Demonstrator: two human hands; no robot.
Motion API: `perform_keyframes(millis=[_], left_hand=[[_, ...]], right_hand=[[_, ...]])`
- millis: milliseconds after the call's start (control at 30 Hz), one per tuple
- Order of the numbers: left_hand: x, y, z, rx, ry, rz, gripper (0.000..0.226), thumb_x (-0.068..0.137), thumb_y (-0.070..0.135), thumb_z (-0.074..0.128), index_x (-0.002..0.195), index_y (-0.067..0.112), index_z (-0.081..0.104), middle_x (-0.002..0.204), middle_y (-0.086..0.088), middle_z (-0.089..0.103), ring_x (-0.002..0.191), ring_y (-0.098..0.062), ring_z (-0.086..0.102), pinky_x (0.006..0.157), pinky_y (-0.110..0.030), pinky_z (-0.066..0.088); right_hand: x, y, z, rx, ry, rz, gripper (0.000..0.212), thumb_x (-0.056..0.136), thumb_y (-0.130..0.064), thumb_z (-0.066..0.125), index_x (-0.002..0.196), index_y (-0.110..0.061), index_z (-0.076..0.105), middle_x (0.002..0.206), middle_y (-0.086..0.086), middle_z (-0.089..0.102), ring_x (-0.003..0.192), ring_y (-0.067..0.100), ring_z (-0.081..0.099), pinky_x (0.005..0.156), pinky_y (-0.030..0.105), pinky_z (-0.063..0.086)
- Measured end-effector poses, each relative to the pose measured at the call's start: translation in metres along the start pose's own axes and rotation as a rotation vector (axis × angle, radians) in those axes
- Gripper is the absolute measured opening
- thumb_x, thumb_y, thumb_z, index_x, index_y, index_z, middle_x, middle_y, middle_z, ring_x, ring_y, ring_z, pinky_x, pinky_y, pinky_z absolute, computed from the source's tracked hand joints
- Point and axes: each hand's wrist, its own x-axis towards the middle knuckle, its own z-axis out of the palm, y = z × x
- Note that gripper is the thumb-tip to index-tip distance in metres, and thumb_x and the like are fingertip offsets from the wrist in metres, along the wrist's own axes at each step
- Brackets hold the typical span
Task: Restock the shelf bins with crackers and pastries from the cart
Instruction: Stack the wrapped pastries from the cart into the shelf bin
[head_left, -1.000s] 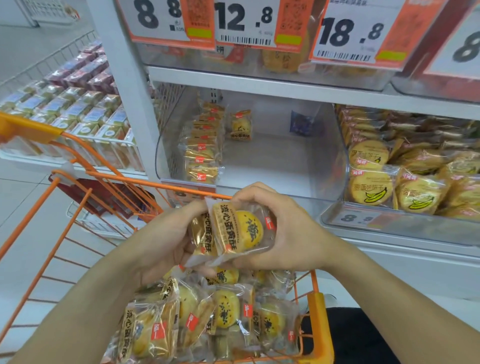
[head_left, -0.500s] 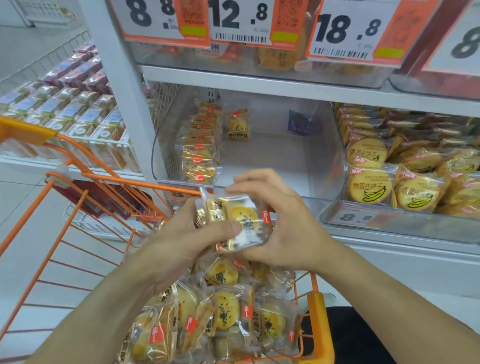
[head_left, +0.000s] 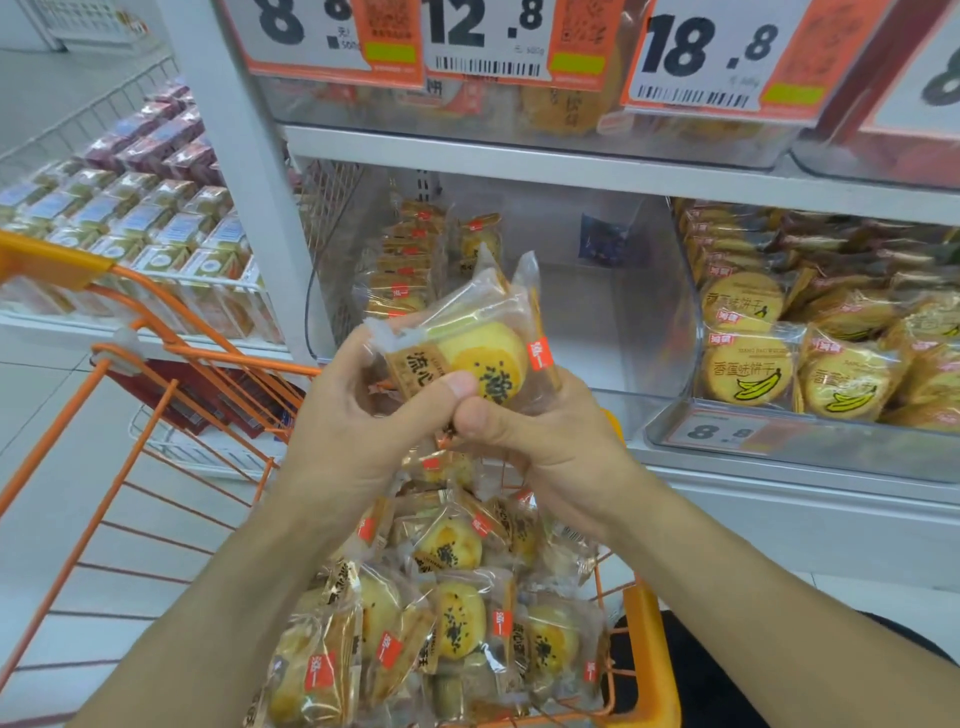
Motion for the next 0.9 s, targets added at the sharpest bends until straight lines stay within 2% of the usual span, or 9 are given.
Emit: perform_keyframes(millis=[100, 233, 333, 400, 533, 633, 700, 800, 900], left_hand=[[0.004, -0.008, -0.014, 0.080, -0.034, 0.030, 0.067, 0.060, 0.051, 0.080, 0.121, 0.031, 0.061, 0.113, 0.003, 0.069, 0.109, -0.018, 0.065, 0.093, -0.047, 0.053], [0.002, -0.003, -0.011, 0.350, -0.108, 0.172, 0.081, 0.069, 0.061, 0.070, 0.140, 0.037, 0.039, 0.134, 0.024, 0.052, 0.129, 0.002, 0.047, 0.103, -0.027, 0.039], [0.000, -0.008, -0.001, 0.378, -0.256, 0.146, 0.067, 0.081, 0.063, 0.060, 0.137, 0.032, 0.039, 0.125, 0.020, 0.061, 0.117, -0.001, 0.059, 0.094, -0.032, 0.051], [0.001, -0.014, 0.001, 0.470, -0.261, 0.171, 0.060, 0.085, 0.068, 0.050, 0.130, 0.030, 0.042, 0.114, 0.021, 0.066, 0.108, 0.001, 0.062, 0.091, -0.033, 0.052], [0.006, -0.022, -0.002, 0.614, -0.229, 0.261, 0.059, 0.088, 0.075, 0.036, 0.128, 0.033, 0.044, 0.114, 0.021, 0.060, 0.112, -0.003, 0.057, 0.095, -0.035, 0.048], [0.008, -0.023, 0.002, 0.781, -0.165, 0.389, 0.052, 0.097, 0.065, 0.033, 0.132, 0.029, 0.047, 0.124, 0.013, 0.051, 0.121, -0.011, 0.046, 0.104, -0.041, 0.039], [0.011, -0.028, 0.003, 0.957, -0.119, 0.393, 0.060, 0.099, 0.061, 0.028, 0.141, 0.020, 0.042, 0.142, 0.002, 0.042, 0.139, -0.020, 0.032, 0.116, -0.047, 0.027], [0.014, -0.048, -0.002, 1.226, -0.128, 0.293, 0.069, 0.095, 0.059, 0.025, 0.152, 0.020, 0.027, 0.162, -0.014, 0.014, 0.152, -0.030, 0.001, 0.122, -0.051, 0.003], [0.016, -0.061, -0.003, 1.350, -0.189, 0.246, 0.077, 0.089, 0.059, 0.027, 0.155, 0.019, 0.018, 0.162, -0.022, 0.012, 0.151, -0.037, 0.001, 0.119, -0.056, 0.000]], right_hand=[[0.004, -0.013, -0.014, -0.327, 0.018, -0.085, 0.055, 0.066, -0.005, 0.087, 0.115, 0.001, 0.063, 0.100, 0.005, 0.076, 0.096, 0.022, 0.074, 0.083, 0.033, 0.057], [0.003, -0.018, -0.027, -0.706, 0.095, -0.116, 0.059, 0.064, -0.024, 0.096, 0.114, -0.015, 0.065, 0.102, -0.003, 0.075, 0.098, 0.014, 0.072, 0.089, 0.039, 0.057], [0.001, -0.015, -0.020, -0.890, 0.080, -0.142, 0.066, 0.061, -0.041, 0.085, 0.121, -0.029, 0.060, 0.109, -0.012, 0.070, 0.103, 0.007, 0.067, 0.088, 0.040, 0.057], [-0.002, -0.013, -0.014, -1.035, 0.028, -0.176, 0.064, 0.066, -0.045, 0.076, 0.126, -0.036, 0.054, 0.120, -0.017, 0.060, 0.114, 0.004, 0.059, 0.091, 0.034, 0.054], [-0.005, -0.012, -0.011, -0.999, -0.038, -0.167, 0.072, 0.075, -0.039, 0.080, 0.134, -0.040, 0.039, 0.131, -0.019, 0.053, 0.120, 0.000, 0.055, 0.097, 0.028, 0.051], [-0.004, -0.026, -0.020, -0.866, 0.008, -0.182, 0.080, 0.070, -0.023, 0.091, 0.136, -0.025, 0.044, 0.122, -0.015, 0.064, 0.113, 0.001, 0.063, 0.091, 0.021, 0.053], [0.000, -0.040, -0.027, -0.837, 0.095, -0.244, 0.079, 0.064, -0.016, 0.093, 0.130, -0.023, 0.049, 0.120, -0.010, 0.065, 0.108, -0.001, 0.065, 0.086, 0.014, 0.052], [0.025, -0.055, -0.046, -0.771, 0.305, -0.249, 0.074, 0.060, -0.011, 0.095, 0.120, -0.023, 0.055, 0.117, -0.002, 0.068, 0.106, 0.006, 0.068, 0.090, 0.024, 0.056], [0.081, -0.050, -0.071, -0.807, 0.418, -0.172, 0.060, 0.059, -0.018, 0.097, 0.111, -0.014, 0.068, 0.108, 0.000, 0.074, 0.101, 0.013, 0.071, 0.095, 0.038, 0.057]])
